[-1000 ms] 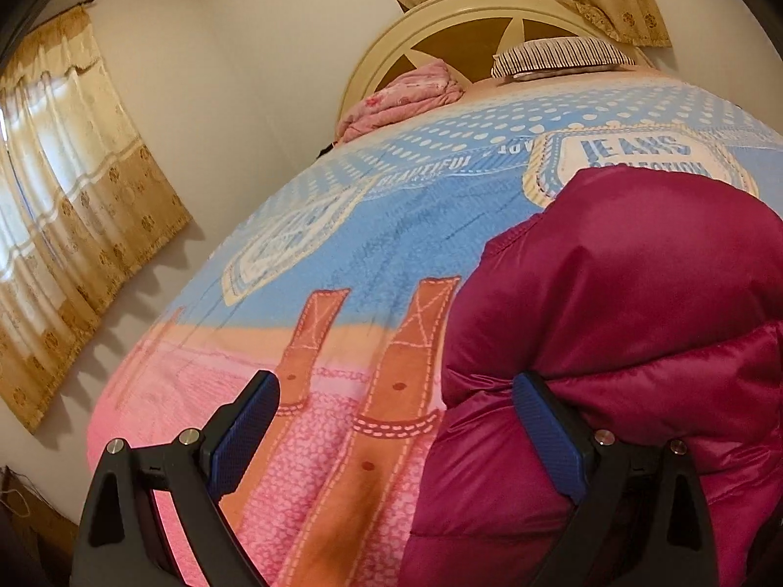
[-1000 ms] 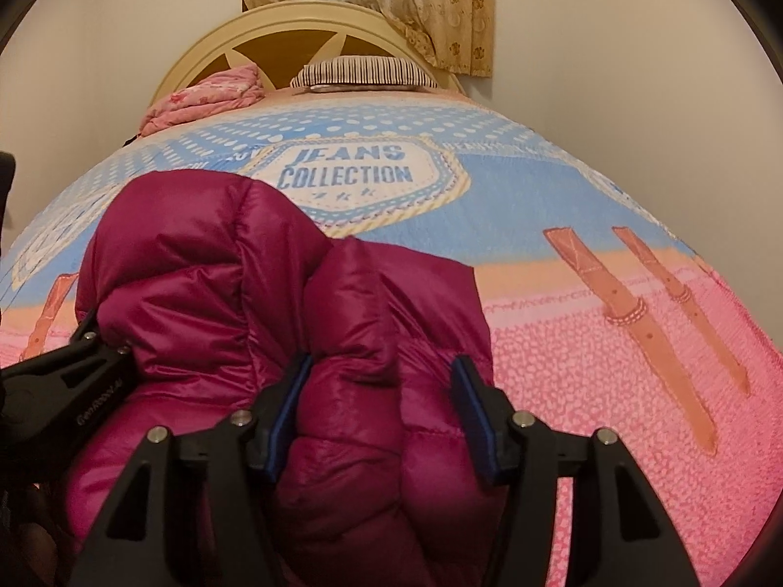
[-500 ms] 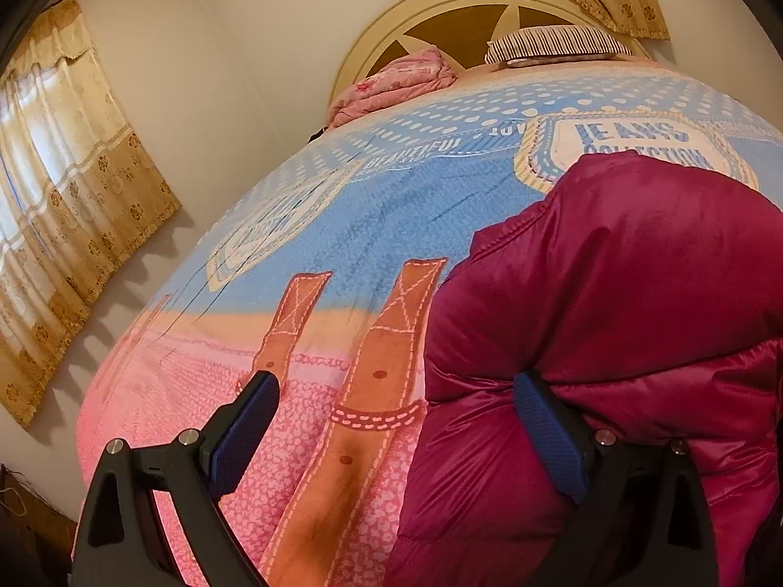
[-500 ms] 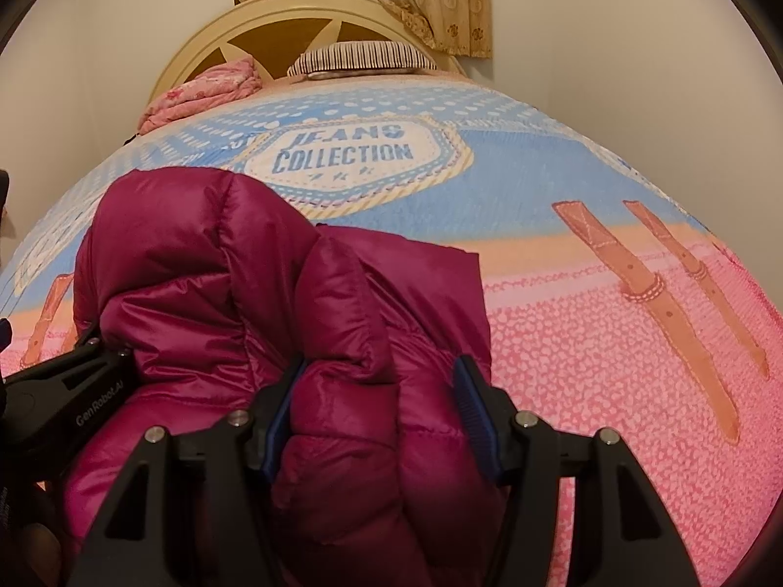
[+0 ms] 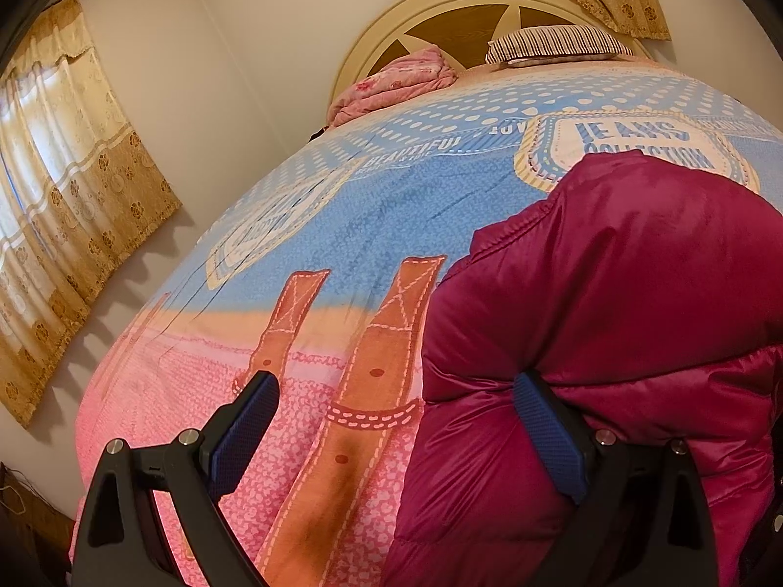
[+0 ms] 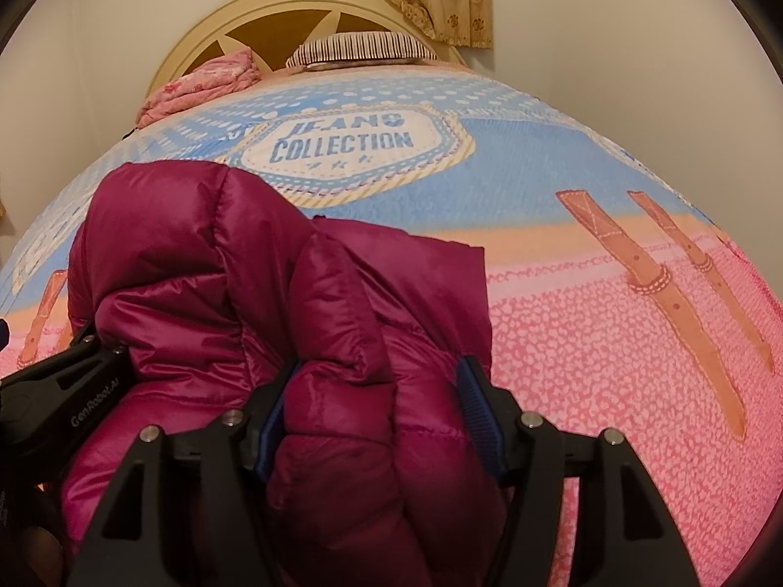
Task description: Fold large clothes
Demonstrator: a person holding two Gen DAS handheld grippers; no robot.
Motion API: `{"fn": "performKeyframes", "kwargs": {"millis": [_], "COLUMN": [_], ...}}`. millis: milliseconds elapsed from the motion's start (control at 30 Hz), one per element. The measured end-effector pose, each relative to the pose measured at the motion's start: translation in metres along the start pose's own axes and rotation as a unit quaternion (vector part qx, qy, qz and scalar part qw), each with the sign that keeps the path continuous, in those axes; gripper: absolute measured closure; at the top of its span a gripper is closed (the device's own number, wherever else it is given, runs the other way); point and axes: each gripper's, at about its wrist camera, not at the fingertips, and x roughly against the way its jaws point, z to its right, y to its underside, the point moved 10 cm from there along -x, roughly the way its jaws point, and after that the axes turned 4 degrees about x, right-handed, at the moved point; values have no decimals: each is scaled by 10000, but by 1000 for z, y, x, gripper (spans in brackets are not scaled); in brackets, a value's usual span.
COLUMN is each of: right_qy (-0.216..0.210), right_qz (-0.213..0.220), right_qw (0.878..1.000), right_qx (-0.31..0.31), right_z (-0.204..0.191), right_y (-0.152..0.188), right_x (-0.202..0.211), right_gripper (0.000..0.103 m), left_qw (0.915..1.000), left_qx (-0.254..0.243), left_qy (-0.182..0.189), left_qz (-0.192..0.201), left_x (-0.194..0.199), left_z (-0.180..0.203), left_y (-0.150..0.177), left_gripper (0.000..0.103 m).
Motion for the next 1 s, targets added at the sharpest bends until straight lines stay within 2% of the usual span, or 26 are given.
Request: {"fn": "performKeyframes", "kwargs": {"millis": [867, 1000], "right_qy": [-3, -28], "right_qz": [-135, -162], "right_qw": [9999, 9999], "right_qx": [18, 10], "right_z": [1, 1], "right_y": [3, 2], "right_x": [-6, -6], "right_gripper": [35, 34], "left_qw": [10000, 9999], "left_qx": [-9, -126], "left_qy": [-5, 28], "left_qz": [-21, -36], "left_x": [-2, 2], "left_z": [1, -1], "left_y": [2, 0], "left_gripper": [6, 6]}}
